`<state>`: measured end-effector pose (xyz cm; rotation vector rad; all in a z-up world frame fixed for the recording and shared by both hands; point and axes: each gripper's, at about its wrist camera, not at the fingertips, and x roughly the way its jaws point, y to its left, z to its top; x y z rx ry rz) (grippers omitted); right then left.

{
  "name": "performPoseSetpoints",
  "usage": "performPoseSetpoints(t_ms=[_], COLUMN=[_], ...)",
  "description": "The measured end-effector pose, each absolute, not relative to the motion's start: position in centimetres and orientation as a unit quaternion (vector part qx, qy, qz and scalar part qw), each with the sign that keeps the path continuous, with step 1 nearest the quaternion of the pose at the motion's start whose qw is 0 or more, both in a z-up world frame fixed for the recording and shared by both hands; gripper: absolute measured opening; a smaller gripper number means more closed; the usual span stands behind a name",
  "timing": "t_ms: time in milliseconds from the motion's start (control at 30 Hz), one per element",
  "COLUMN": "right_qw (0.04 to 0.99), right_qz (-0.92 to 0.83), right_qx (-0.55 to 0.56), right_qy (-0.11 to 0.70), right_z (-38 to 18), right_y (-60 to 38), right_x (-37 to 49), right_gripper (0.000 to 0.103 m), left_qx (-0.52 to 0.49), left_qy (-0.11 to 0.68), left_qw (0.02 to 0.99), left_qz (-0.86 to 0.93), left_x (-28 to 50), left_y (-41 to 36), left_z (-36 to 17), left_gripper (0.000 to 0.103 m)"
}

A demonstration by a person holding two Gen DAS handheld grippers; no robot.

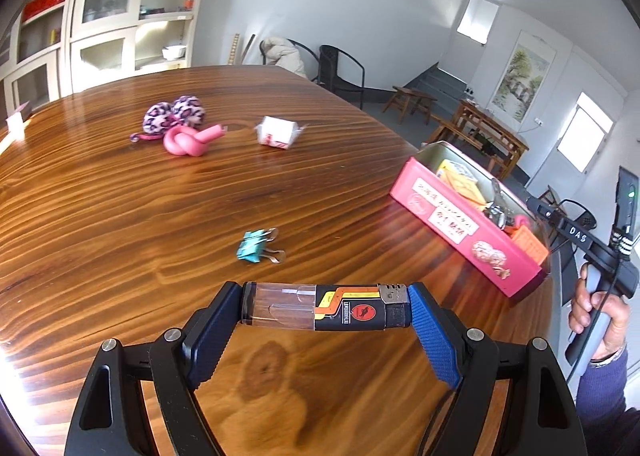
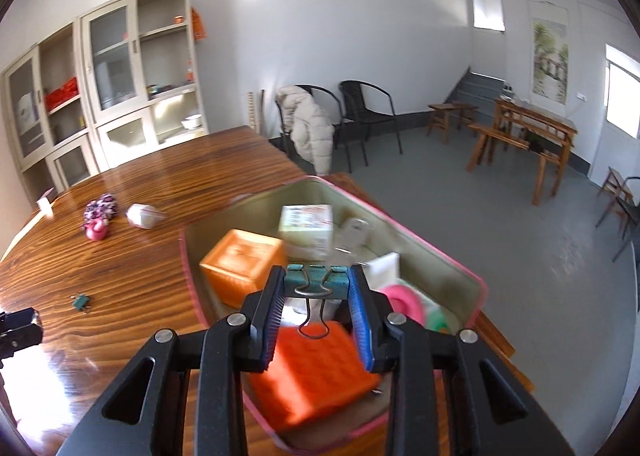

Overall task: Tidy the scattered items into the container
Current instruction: 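Carry the teal clip over the pink tin with the right gripper, then open both grippers over the tin to drop the lighter and teal clip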

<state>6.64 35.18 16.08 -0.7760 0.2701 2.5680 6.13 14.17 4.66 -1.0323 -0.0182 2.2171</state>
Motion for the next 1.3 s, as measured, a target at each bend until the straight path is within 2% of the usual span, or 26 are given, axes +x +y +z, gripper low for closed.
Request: performPoseSetpoints(t_ms=[467,967,1067,1133,1300], right_qw=[0.177,0.204,0.202,0.202,0.21], right_qz=[0.923,0.919,0.921,0.922,0.924], right_qx=[-0.329,-0.325,-0.319,-0.313,-0.299], right_qy=[0.085,0.094,0.1,0.104,0.116], right_z=[13.7,14.0,14.2,14.3,14.7], right_y=[36.3,38.5,38.6,38.6,39.2], right_x=[3.2,4.8,5.0,5.3,6.4], right_gripper=[0.035,0.035,0.047,0.062,0.063], left_qx=[-0.411,-0.423,-0.423,-0.423,-0.42], left_qy=[-0.006,-0.005,-0.005,-0.005,0.001], left_qw=[0.349,0.362,0.362,0.363,0.37], left_qz=[0.842,0.83,0.83,0.83,0.829], left_x=[6.3,6.4,6.4,6.5,6.7], left_y=[16.7,17.7,17.8,18.0,18.9], left_z=[4.2,3.6,3.7,3.7,4.1], left_gripper=[0.085,0.085,0.085,0.085,0.085])
